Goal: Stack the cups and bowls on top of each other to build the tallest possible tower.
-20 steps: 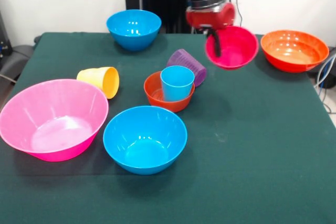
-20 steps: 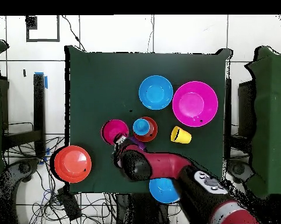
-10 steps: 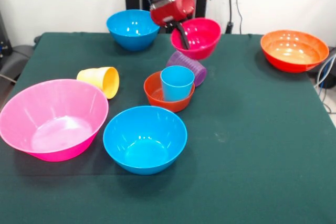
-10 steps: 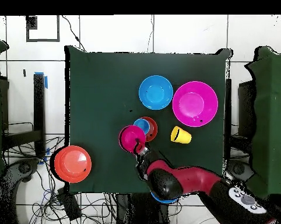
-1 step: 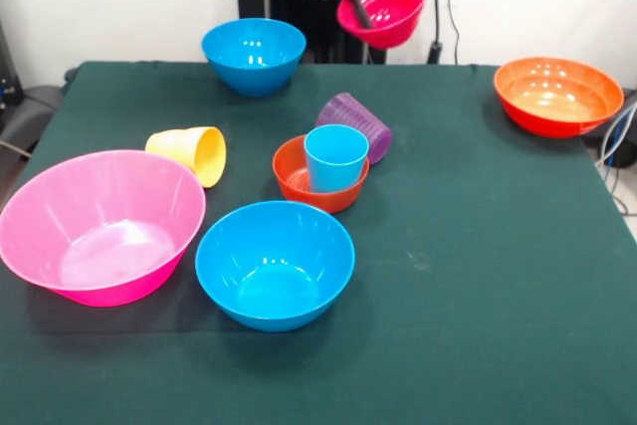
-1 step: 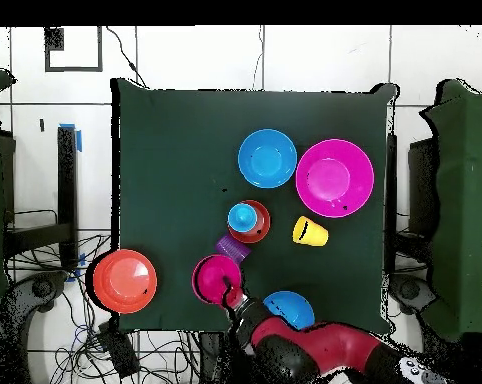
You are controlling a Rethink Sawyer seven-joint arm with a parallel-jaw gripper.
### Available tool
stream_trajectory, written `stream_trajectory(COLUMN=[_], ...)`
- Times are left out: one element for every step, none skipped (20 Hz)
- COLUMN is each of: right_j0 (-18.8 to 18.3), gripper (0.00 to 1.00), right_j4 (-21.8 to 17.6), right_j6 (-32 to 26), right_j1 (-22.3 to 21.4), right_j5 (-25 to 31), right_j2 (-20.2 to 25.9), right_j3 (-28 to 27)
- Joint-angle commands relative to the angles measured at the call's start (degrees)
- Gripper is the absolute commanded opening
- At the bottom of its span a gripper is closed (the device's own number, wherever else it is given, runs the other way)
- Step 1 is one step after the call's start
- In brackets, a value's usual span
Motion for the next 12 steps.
stream_trajectory(right_j0=[11.5, 13.9, 15.4, 17.1, 17.8, 19.0, 19.7, 20.7, 21.8, 23.1, 24.6, 26.0], gripper=[0.00, 0.00, 0.00, 0.00, 0.00, 0.00, 0.00, 0.00, 0.00, 0.00, 0.00, 0.00], right_j4=[-5.7, -5.0, -4.3, -3.0, -2.0, -0.8, 0.2, 1.1, 2.0, 2.6, 3.2, 3.8], right_j6=[-1.2, -1.8, -2.2, -2.4, -2.5, -2.5, -2.6, -2.7, -2.9, -3.3, -3.6, -4.1], right_j1=[1.7, 1.8, 1.6, 0.5, -0.9, -3.1, -5.6, -7.8, -9.9, -11.1, -11.6, -11.7], right_j5=[-15.6, -18.3, -19.9, -21.2, -21.6, -22.0, -21.8, -21.4, -21.0, -21.2, -21.9, -23.5], right_j2=[-10.6, -14.1, -16.8, -19.5, -21.5, -23.7, -25.8, -27.8, -29.7, -31.7, -33.5, -35.1], right_j3=[2.3, 1.7, 0.8, 0.5, 0.2, 0.7, 1.0, 1.2, 1.5, 1.4, 1.0, 0.6])
